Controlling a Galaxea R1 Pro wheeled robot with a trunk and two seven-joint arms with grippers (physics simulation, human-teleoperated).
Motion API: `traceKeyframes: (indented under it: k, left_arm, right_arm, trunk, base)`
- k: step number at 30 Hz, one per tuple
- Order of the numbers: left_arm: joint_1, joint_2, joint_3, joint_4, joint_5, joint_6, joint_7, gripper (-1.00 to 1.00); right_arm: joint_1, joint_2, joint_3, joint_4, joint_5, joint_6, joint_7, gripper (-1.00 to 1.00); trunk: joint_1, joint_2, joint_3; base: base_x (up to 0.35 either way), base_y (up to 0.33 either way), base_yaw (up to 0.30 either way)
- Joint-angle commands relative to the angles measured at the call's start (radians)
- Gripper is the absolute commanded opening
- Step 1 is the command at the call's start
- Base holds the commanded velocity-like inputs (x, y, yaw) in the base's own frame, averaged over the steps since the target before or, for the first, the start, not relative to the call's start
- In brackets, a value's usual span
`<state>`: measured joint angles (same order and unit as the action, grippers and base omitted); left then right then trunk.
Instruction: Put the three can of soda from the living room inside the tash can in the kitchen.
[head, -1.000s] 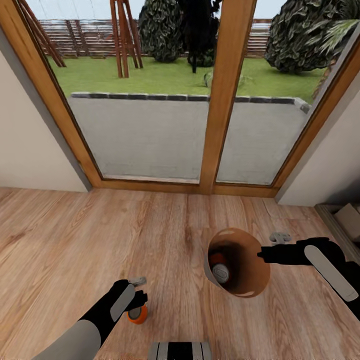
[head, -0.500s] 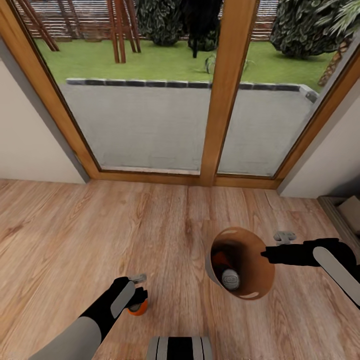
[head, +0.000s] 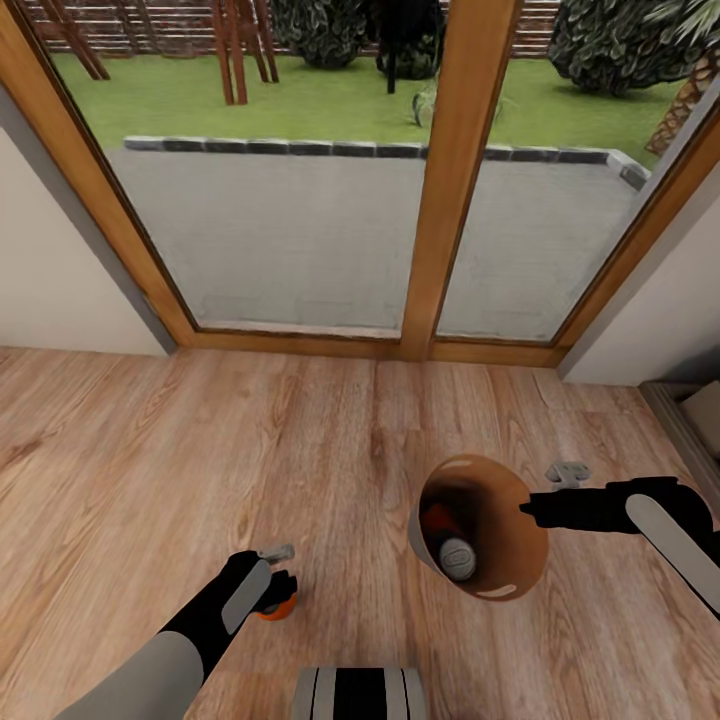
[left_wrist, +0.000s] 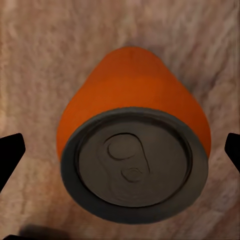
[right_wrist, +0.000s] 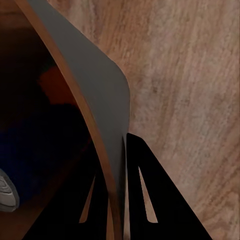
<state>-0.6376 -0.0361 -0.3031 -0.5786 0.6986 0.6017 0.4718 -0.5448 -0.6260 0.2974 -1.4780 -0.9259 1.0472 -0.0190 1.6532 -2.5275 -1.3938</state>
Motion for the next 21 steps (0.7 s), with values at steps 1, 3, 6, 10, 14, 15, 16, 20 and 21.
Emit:
traceKeyframes:
  k: [1,3,6,10,14,15,16,20,21]
  left_arm:
    - [0.0,0.0,0.0,0.0,0.0,-0.004,0.0,1.0]
    - [0.0,0.001,-0.002,-0.001,0.0,-0.021,-0.001,1.0]
    - [0.001,0.001,-0.003,-0.001,0.0,-0.028,-0.001,1.0]
    - [0.001,0.002,-0.003,0.001,-0.001,-0.032,-0.002,-1.0]
    - [0.001,0.002,-0.004,0.007,0.0,-0.037,-0.011,-1.0]
    - [0.001,0.002,-0.003,0.008,-0.001,-0.038,-0.018,-1.0]
    - [0.001,0.002,-0.003,0.008,-0.001,-0.039,-0.022,-1.0]
    - [0.001,0.002,-0.001,0.009,0.002,-0.038,-0.029,-1.0]
    - [0.001,0.001,-0.001,0.009,0.002,-0.038,-0.029,-1.0]
  right_arm:
    - [0.0,0.0,0.0,-0.001,-0.03,0.0,0.004,-1.0]
    - [0.0,0.0,-0.001,-0.001,-0.03,0.0,0.004,-1.0]
    - [0.0,0.0,-0.001,-0.002,-0.029,0.0,0.004,-1.0]
    - [0.0,0.0,-0.001,-0.002,-0.029,0.0,0.004,-1.0]
    - [0.0,0.0,-0.001,-0.002,-0.029,0.0,0.004,-1.0]
    - [0.001,0.0,-0.001,-0.002,-0.029,0.0,0.004,-1.0]
    - [0.001,0.0,-0.001,-0.002,-0.03,0.0,0.004,-1.0]
    - [0.001,0.0,-0.001,-0.002,-0.029,0.0,0.004,-1.0]
    - [0.001,0.0,-0.001,-0.002,-0.029,0.0,0.004,-1.0]
  trunk:
    - [0.0,0.0,0.0]
    - [0.0,0.0,0.0]
    - [0.0,0.0,0.0]
    - [0.0,0.0,0.0]
    - [0.0,0.0,0.0]
    - [0.0,0.0,0.0]
    - [0.0,0.0,0.0]
    - [0.0,0.0,0.0]
    - [0.0,0.0,0.0]
  base:
    - [0.0,0.0,0.0]
    - [0.0,0.0,0.0]
    - [0.0,0.0,0.0]
    - [0.0,0.0,0.0]
    - [0.0,0.0,0.0]
    - [0.0,0.0,0.0]
    - [0.0,0.0,0.0]
    - [0.0,0.0,0.0]
    - [0.0,0.0,0.0]
